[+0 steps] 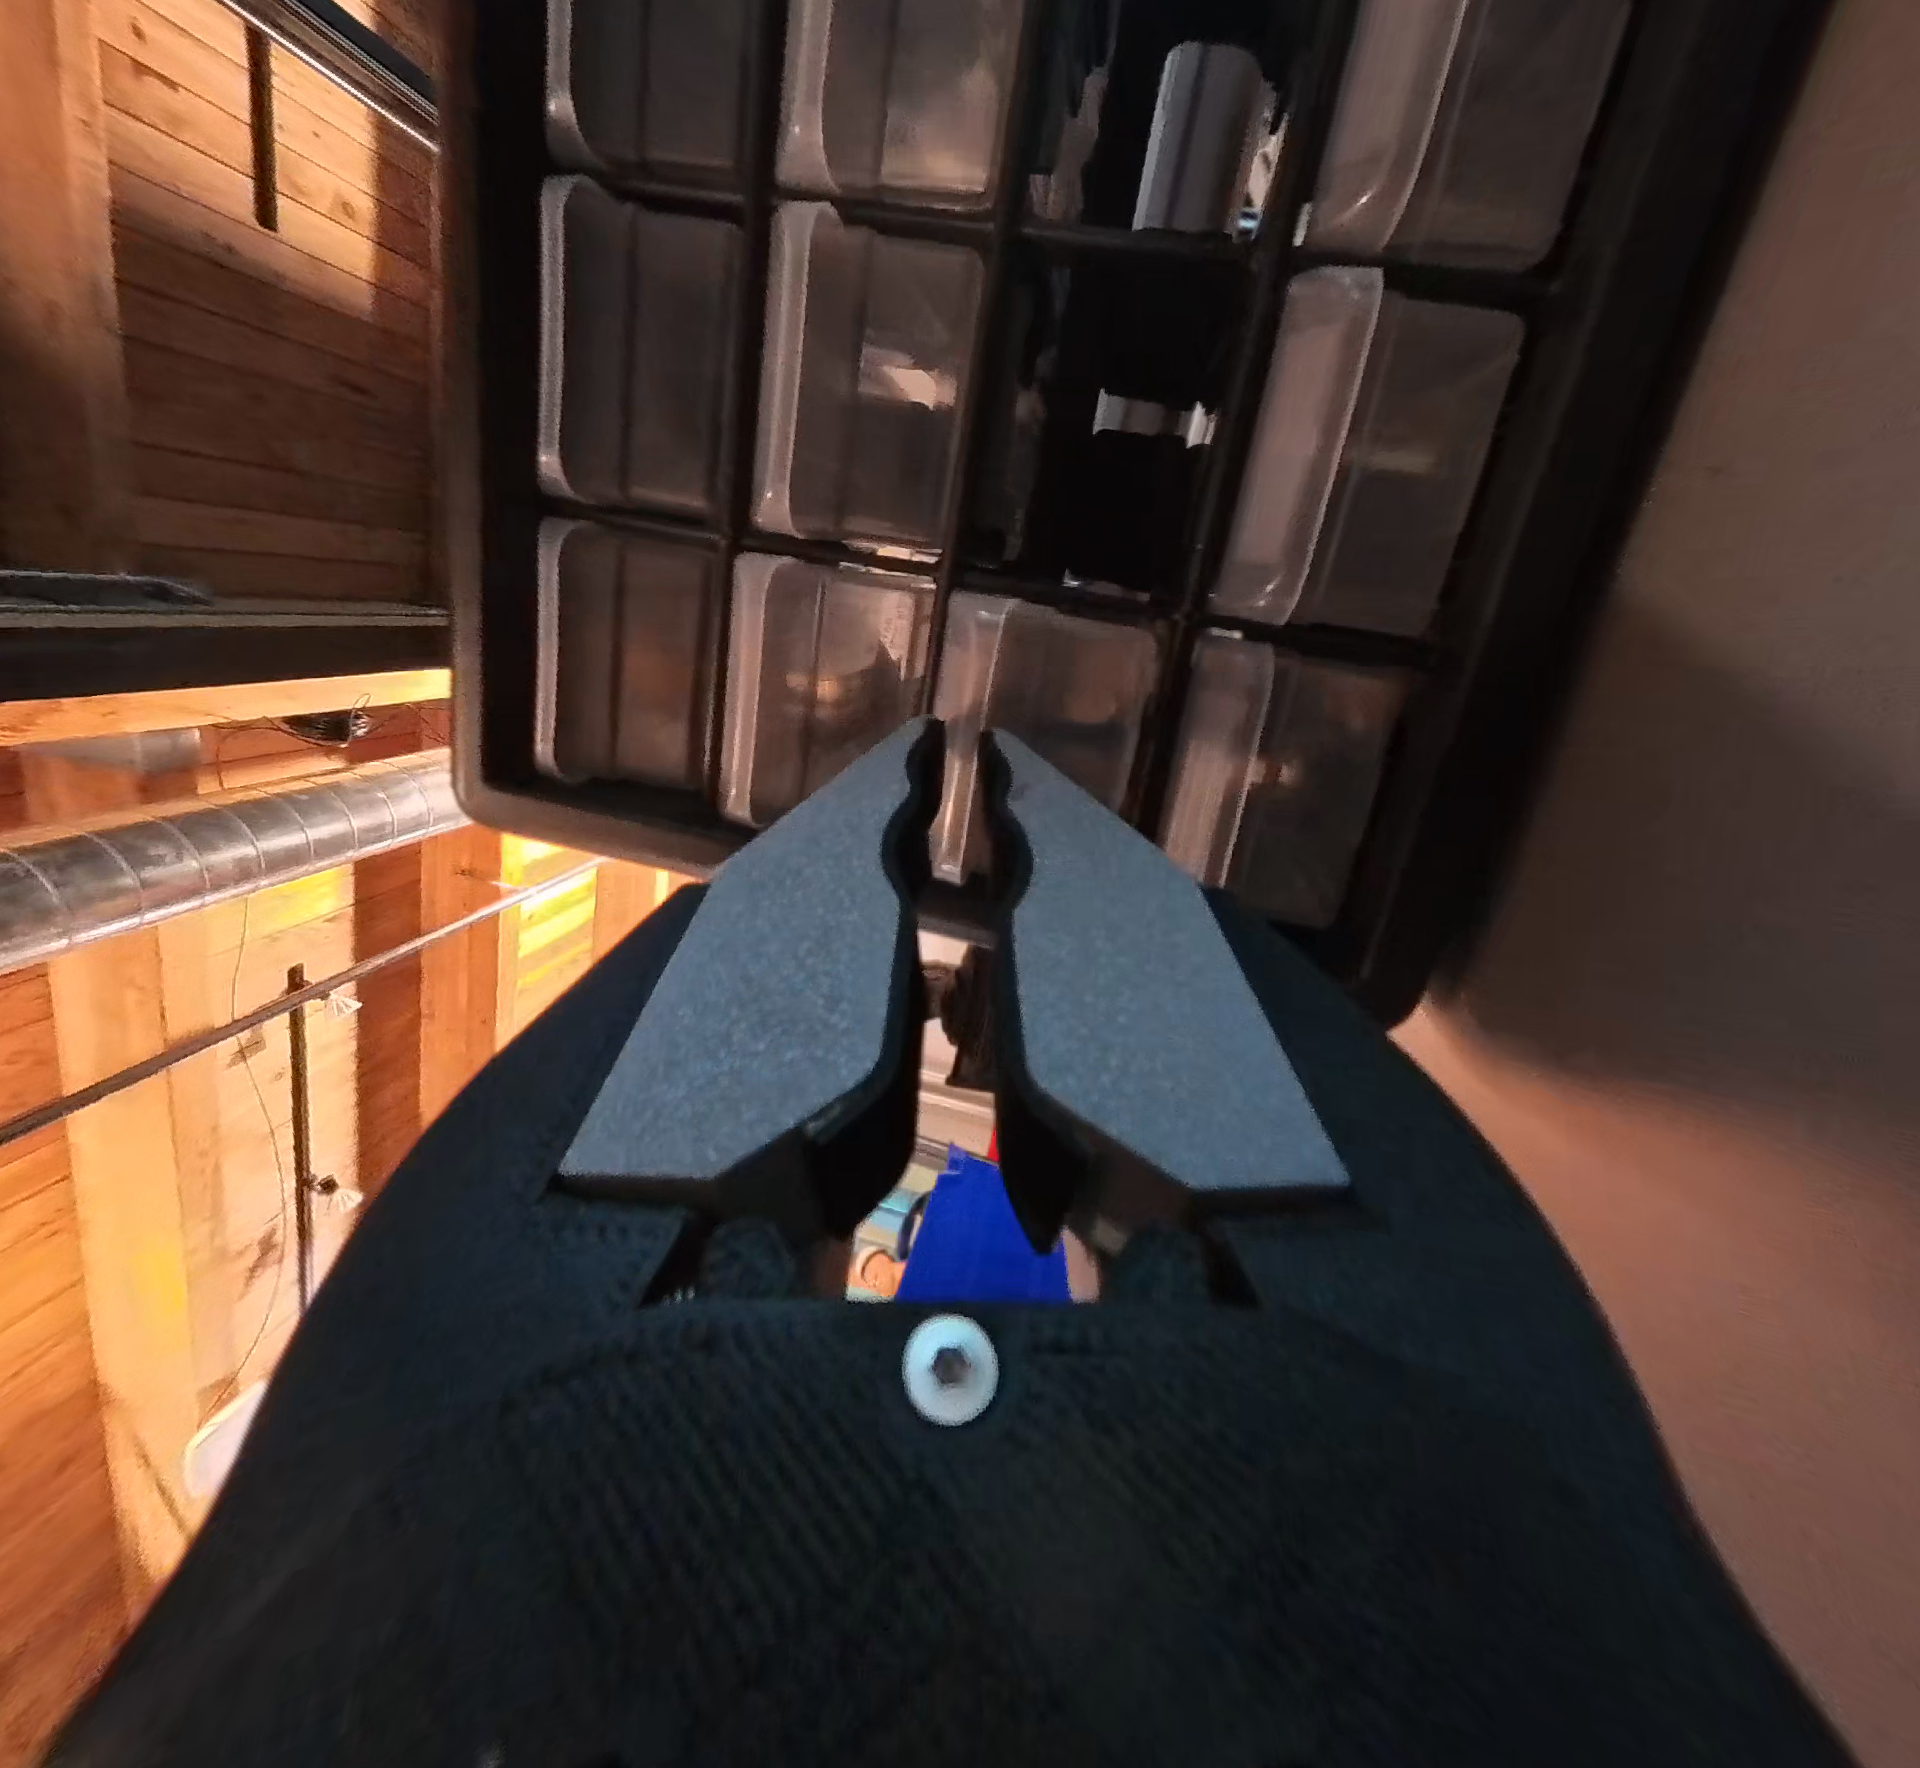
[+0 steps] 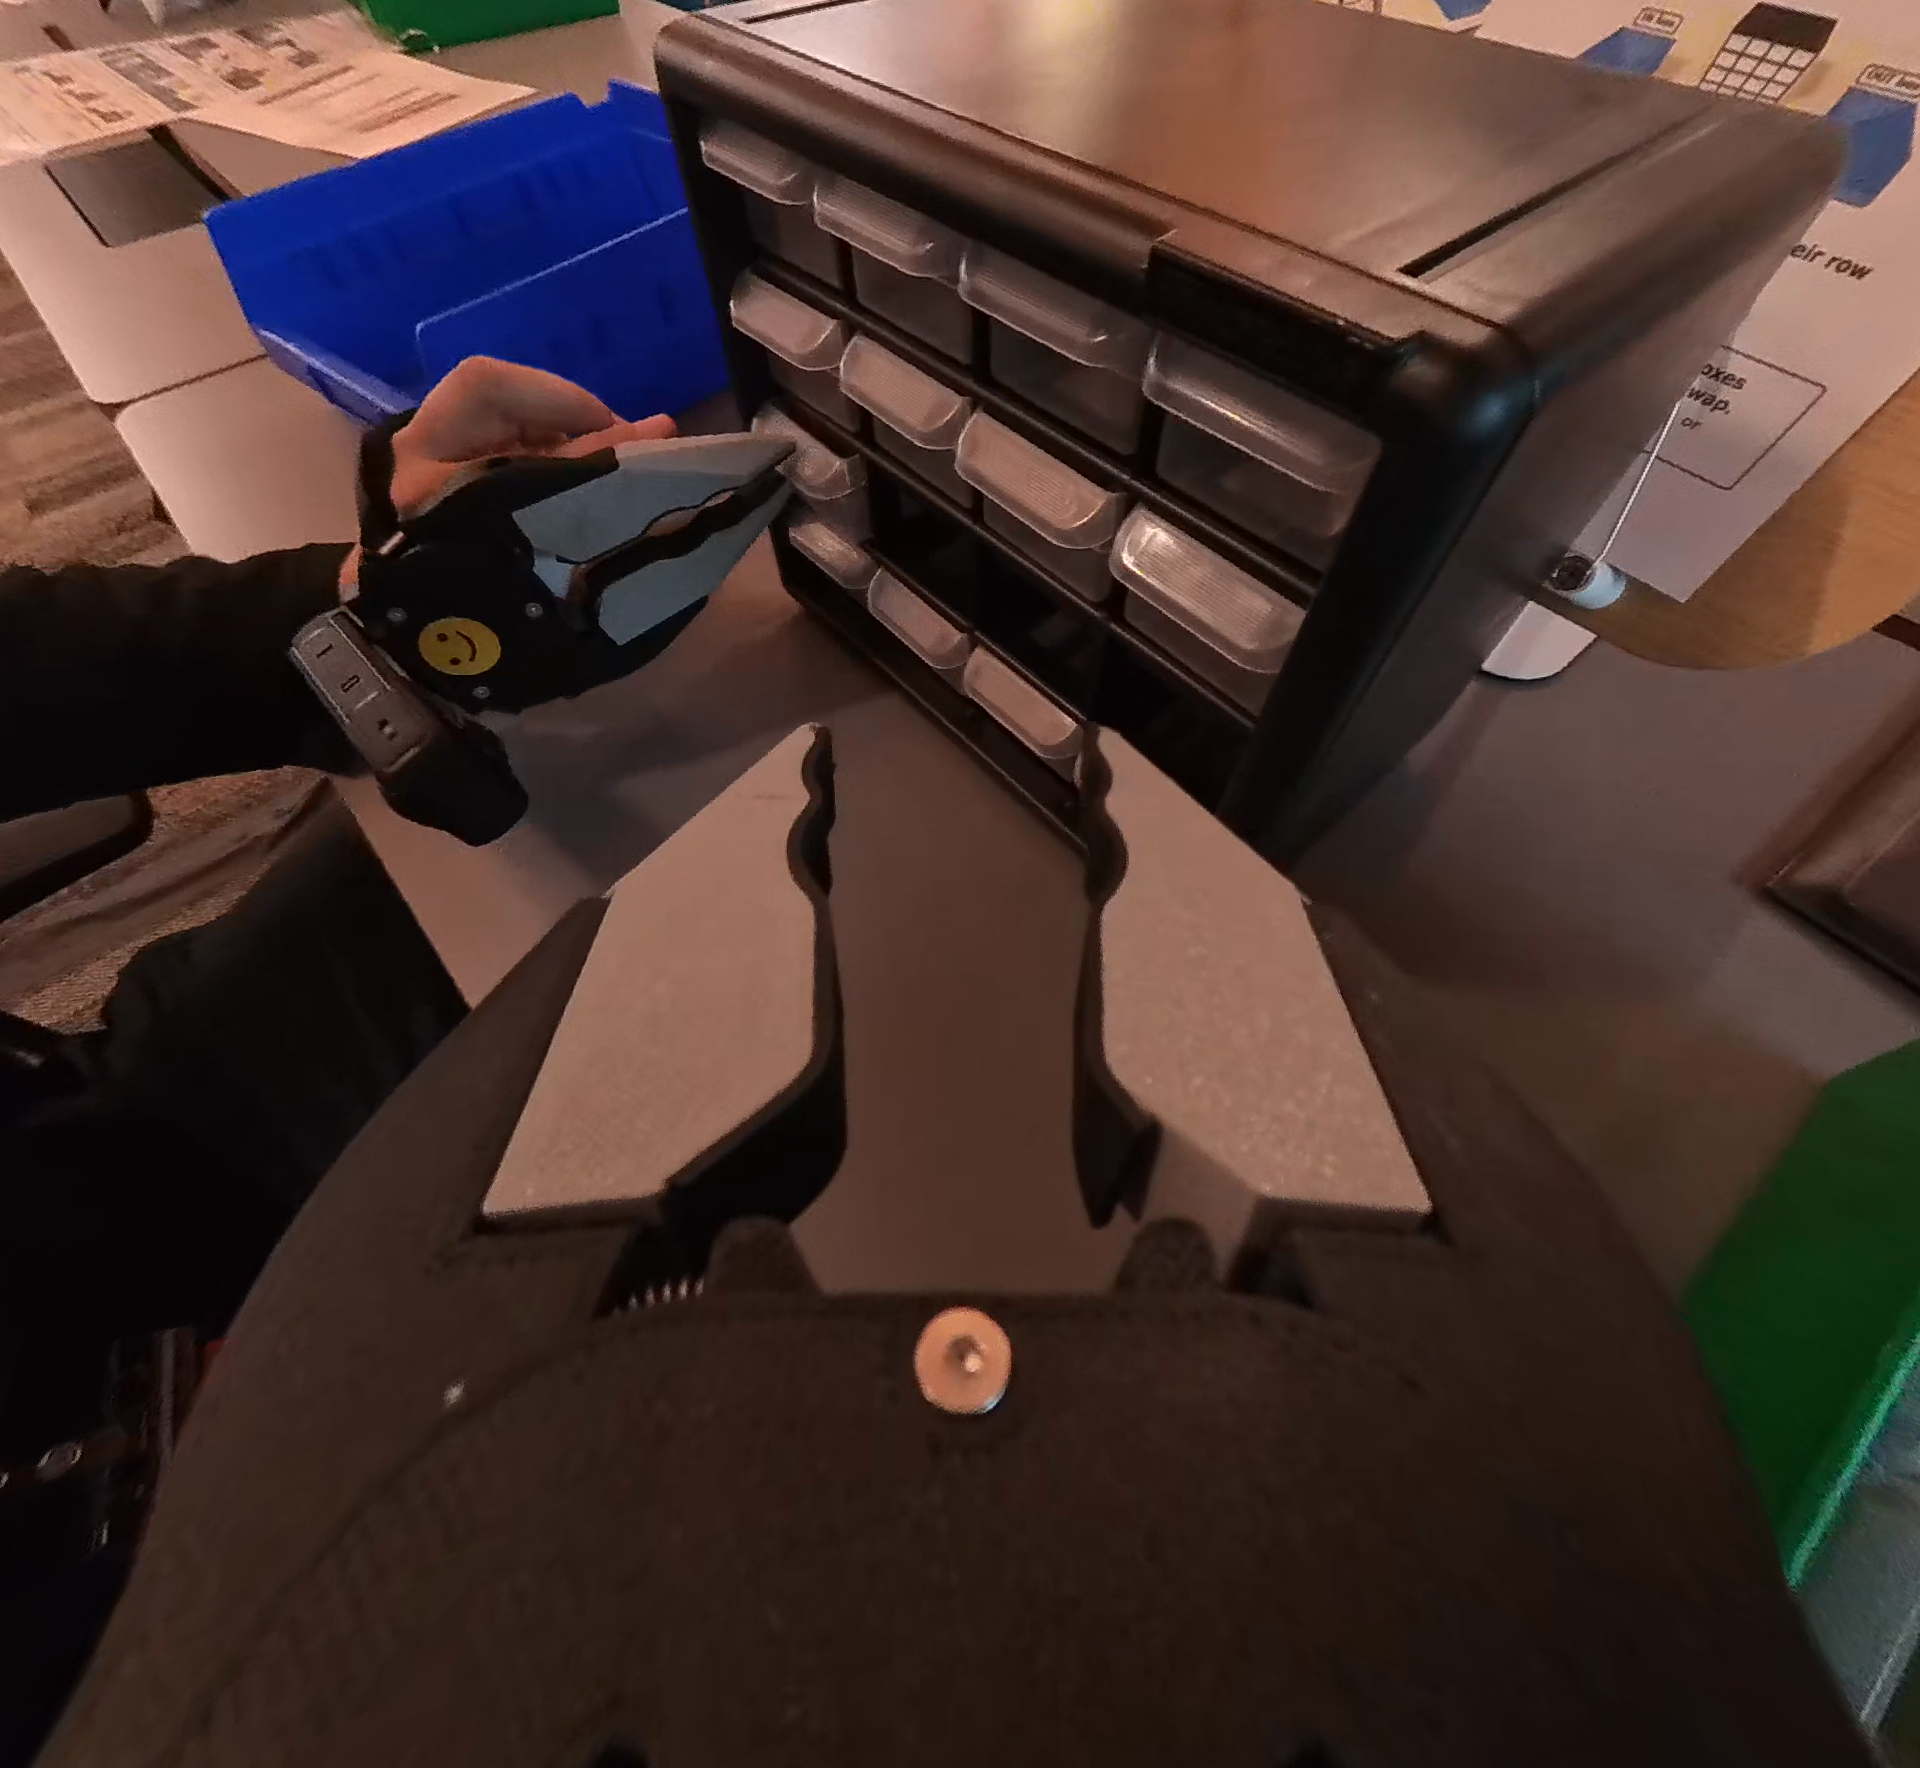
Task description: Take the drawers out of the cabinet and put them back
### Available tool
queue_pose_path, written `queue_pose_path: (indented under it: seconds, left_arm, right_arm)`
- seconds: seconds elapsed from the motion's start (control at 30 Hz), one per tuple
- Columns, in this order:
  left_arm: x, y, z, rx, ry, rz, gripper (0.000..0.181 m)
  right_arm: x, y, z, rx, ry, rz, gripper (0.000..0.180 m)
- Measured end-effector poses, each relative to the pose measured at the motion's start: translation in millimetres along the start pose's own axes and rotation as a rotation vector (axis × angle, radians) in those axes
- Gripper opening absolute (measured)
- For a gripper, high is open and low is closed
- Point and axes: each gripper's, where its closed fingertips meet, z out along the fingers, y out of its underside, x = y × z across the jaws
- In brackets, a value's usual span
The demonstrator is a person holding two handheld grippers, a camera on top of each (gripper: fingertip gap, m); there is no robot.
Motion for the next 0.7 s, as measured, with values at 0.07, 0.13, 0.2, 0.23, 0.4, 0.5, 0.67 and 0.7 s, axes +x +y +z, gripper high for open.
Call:
queue_pose_path:
  seconds: [0.07, 0.13, 0.2, 0.23, 0.4, 0.5, 0.67, 0.7]
  left_arm:
    - [-2, -2, -7, -0.002, 0.002, -0.01, 0.004]
    - [-4, -5, -18, -0.009, 0.011, -0.044, 0.004]
    - [-8, -11, -34, 0.001, 0.029, -0.082, 0.004]
    - [-10, -13, -42, 0.008, 0.033, -0.085, 0.004]
    - [-16, -19, -66, 0.041, 0.022, -0.037, 0.004]
    - [-12, -20, -70, 0.059, 0.015, -0.015, 0.004]
    - [-8, -22, -69, 0.041, 0.044, -0.134, 0.007]
    - [-4, -22, -68, 0.032, 0.076, -0.171, 0.019]
  right_arm:
    - [-1, 1, -3, -0.002, -0.004, -0.004, 0.045]
    - [-4, 1, -5, -0.003, -0.02, -0.006, 0.044]
    - [-7, 4, -7, -0.014, -0.035, -0.007, 0.044]
    - [-7, 6, -7, -0.018, -0.034, -0.009, 0.044]
    - [-12, 10, -4, -0.034, -0.06, 0.0, 0.044]
    - [-36, 14, 9, -0.048, -0.162, -0.024, 0.049]
    - [-59, 37, 38, -0.154, -0.231, -0.063, 0.053]
    - [-60, 38, 40, -0.16, -0.236, -0.058, 0.053]
